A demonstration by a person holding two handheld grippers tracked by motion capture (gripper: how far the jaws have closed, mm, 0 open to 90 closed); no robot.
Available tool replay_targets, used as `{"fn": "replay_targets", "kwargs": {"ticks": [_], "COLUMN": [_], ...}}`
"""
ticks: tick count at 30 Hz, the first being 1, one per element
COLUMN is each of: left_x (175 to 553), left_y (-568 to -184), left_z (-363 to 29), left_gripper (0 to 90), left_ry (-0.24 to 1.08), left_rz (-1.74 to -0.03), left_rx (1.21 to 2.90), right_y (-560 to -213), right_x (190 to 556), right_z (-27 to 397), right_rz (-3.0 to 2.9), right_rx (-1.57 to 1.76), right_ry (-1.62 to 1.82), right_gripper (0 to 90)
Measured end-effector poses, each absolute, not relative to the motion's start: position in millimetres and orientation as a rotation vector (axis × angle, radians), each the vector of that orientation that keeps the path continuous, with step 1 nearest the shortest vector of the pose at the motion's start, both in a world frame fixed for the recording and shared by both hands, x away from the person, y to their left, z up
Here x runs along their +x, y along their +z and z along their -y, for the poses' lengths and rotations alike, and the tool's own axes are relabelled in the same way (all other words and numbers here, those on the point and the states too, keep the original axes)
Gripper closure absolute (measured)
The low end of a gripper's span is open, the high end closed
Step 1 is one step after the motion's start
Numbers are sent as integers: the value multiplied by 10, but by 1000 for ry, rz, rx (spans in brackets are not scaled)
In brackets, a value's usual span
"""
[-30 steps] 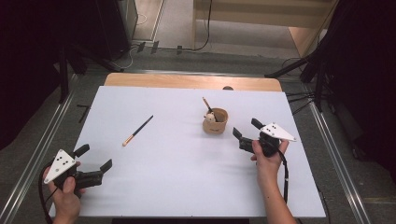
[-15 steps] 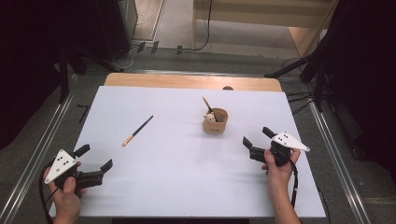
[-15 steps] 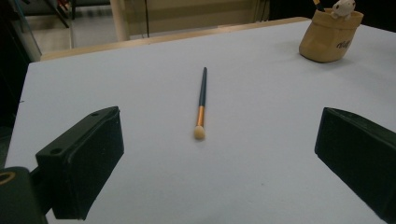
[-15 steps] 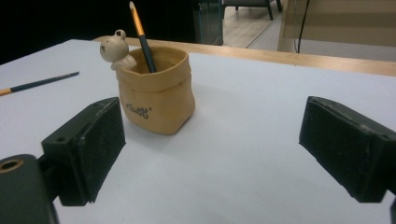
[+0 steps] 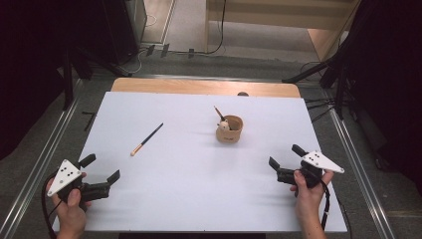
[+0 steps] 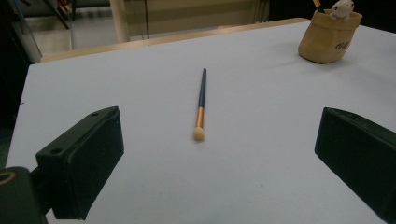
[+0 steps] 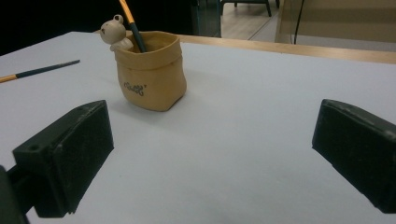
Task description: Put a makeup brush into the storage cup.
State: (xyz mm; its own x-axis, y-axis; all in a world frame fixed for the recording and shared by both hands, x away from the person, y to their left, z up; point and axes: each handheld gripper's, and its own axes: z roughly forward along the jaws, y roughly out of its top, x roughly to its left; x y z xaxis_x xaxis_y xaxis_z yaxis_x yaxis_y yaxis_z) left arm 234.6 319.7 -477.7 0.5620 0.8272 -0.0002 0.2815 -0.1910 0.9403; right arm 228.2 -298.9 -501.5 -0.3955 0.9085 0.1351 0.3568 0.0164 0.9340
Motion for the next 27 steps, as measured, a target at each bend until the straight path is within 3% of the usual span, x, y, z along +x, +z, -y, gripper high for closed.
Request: {"fn": "replay_targets", "kwargs": {"ticks": [27], "left_x": [2339], "left_y": [-4785], "left_z": [-3180], "left_gripper": [18], "left_ry": [644], "left_rz": [-921], "left_rx": [1752], "right_y": [-5127], "right_x": [1724], "right_z": [3580], "right_rz": [-1718], "right_rx": [1356], "right_ry": [1331], "right_gripper": [0]}}
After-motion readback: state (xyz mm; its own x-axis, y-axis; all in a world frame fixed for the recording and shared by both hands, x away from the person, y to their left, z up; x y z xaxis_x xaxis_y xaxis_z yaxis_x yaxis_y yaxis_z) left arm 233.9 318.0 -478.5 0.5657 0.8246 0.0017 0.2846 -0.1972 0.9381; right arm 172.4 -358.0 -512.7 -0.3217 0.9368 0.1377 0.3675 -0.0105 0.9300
